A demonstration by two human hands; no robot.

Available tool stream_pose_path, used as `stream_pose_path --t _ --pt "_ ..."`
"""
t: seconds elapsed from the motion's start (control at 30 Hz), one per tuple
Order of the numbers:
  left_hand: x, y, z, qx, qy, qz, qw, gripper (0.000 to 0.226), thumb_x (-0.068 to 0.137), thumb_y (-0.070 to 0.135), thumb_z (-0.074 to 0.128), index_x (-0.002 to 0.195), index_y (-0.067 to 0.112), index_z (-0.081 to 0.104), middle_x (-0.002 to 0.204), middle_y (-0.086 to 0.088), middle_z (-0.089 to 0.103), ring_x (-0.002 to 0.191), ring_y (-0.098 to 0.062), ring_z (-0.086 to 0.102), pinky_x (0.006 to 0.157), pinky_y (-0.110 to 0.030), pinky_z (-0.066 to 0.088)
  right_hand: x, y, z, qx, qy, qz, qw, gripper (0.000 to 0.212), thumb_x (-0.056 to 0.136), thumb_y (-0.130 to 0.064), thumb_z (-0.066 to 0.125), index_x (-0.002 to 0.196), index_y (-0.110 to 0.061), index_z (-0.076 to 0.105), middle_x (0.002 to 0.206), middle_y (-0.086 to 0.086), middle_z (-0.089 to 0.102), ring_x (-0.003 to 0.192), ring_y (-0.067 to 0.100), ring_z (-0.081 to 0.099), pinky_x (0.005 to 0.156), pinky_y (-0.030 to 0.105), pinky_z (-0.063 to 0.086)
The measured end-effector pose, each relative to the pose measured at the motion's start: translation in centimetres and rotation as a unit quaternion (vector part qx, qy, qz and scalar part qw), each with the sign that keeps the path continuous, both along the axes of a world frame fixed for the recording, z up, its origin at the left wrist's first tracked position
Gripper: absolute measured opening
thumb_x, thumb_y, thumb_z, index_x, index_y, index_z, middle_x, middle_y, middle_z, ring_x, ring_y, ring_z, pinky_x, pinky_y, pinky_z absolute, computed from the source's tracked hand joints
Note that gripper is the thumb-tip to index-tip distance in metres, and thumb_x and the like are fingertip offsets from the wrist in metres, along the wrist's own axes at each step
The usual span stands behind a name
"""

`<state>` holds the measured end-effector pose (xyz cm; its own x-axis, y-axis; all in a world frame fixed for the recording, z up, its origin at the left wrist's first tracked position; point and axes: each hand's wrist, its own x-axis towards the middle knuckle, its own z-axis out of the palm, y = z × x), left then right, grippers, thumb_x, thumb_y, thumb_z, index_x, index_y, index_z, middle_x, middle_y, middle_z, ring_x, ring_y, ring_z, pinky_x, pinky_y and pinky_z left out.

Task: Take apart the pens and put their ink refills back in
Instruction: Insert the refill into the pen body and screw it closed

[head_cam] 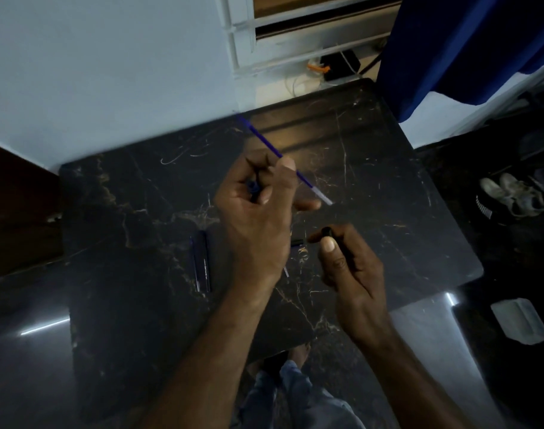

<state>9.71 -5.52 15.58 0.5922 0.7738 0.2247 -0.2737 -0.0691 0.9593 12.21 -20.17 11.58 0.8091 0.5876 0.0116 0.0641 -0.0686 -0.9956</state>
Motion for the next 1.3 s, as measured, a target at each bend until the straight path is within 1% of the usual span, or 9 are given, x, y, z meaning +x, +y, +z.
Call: stream_pose_path --t 0.13,0.27,0.47,0.73,0.87,0.97,1.07,1.17,1.3 --pt "0.3 -0.3 1.1 0.047 0.003 0.006 0.999 0.01 0.106 0.008 0.064 0.096 0.009 0.062 0.067 -0.027 0.039 0.051 -0.04 0.053 0.056 -0.034 0.065 0.5 0.5 1.2 0.038 -0.003 0.002 0.999 0.022 0.11 -0.028 0.047 0.11 -0.019 0.067 0.083 -0.029 0.061 0.068 -0.004 0.056 0.064 0.022 0.043" --pt "0.1 -0.1 1.5 0.081 -0.007 0.0 0.997 0.009 0.105 0.011 0.066 0.097 0.013 0.064 0.065 -0.016 0.043 0.054 -0.008 0.06 0.055 -0.032 0.065 1.1 0.4 1.8 0.066 -0.018 -0.003 0.998 0.02 0.11 -0.025 0.047 0.114 -0.022 0.066 0.082 -0.028 0.06 0.065 -0.002 0.056 0.063 0.02 0.044" --pt "0.3 -0.3 2.2 0.091 0.009 -0.014 0.996 0.014 0.104 0.012 0.068 0.095 0.002 0.062 0.062 -0.019 0.05 0.048 -0.038 0.065 0.052 -0.024 0.058 1.3 0.1 2.1 0.068 -0.038 -0.012 0.997 0.021 0.11 -0.024 0.047 0.115 -0.025 0.067 0.081 -0.028 0.061 0.064 0.0 0.054 0.059 0.026 0.044" --pt "-0.2 -0.6 3.0 0.137 0.02 -0.046 0.989 0.009 0.102 0.007 0.068 0.096 0.006 0.062 0.061 0.02 0.052 0.046 -0.014 0.066 0.048 -0.023 0.056 1.1 0.0 2.3 0.079 -0.036 -0.007 0.996 0.02 0.109 -0.023 0.047 0.11 -0.019 0.067 0.084 -0.025 0.059 0.066 -0.002 0.055 0.062 0.02 0.043" --pt "-0.4 -1.0 2.9 0.194 0.062 -0.029 0.979 0.012 0.099 0.014 0.072 0.091 0.012 0.063 0.06 0.015 0.046 0.045 -0.014 0.052 0.045 -0.03 0.046 1.1 0.1 2.5 0.083 -0.041 0.004 0.996 0.018 0.11 -0.019 0.047 0.111 -0.02 0.065 0.088 -0.027 0.063 0.071 -0.004 0.061 0.065 0.015 0.046" --pt "-1.1 -1.2 2.6 0.244 0.107 -0.103 0.958 0.014 0.097 0.016 0.078 0.094 0.01 0.066 0.064 0.019 0.045 0.051 -0.001 0.046 0.049 -0.015 0.039 1.3 0.2 2.6 0.097 -0.03 0.0 0.995 0.018 0.11 -0.018 0.046 0.111 -0.02 0.064 0.087 -0.025 0.061 0.069 -0.005 0.058 0.064 0.012 0.046" --pt "-1.7 -0.6 2.9 0.148 0.153 -0.199 0.957 0.024 0.101 0.035 0.061 0.11 0.013 0.061 0.068 0.009 0.048 0.054 -0.008 0.043 0.049 -0.028 0.038 1.7 -0.1 2.4 0.098 -0.021 -0.024 0.995 0.022 0.11 -0.026 0.046 0.111 -0.021 0.067 0.079 -0.017 0.055 0.062 0.0 0.05 0.058 0.021 0.043" --pt "-1.5 0.9 3.3 0.032 0.187 -0.235 0.953 0.024 0.101 0.025 0.035 0.095 0.014 0.056 0.064 0.012 0.039 0.053 -0.003 0.031 0.049 -0.019 0.028 1.9 -0.5 2.2 0.106 -0.016 -0.031 0.994 0.027 0.111 -0.028 0.044 0.115 -0.021 0.07 0.069 0.0 0.043 0.055 0.013 0.038 0.049 0.038 0.035" --pt "-0.5 1.9 3.5 -0.031 0.197 -0.264 0.944 0.039 0.108 0.016 0.035 0.099 0.007 0.071 0.074 0.007 0.047 0.057 -0.002 0.038 0.046 -0.02 0.032 2.3 -0.6 2.1 0.112 -0.026 -0.038 0.993 0.029 0.11 -0.027 0.048 0.122 -0.022 0.073 0.07 -0.008 0.045 0.059 0.007 0.04 0.053 0.031 0.035"
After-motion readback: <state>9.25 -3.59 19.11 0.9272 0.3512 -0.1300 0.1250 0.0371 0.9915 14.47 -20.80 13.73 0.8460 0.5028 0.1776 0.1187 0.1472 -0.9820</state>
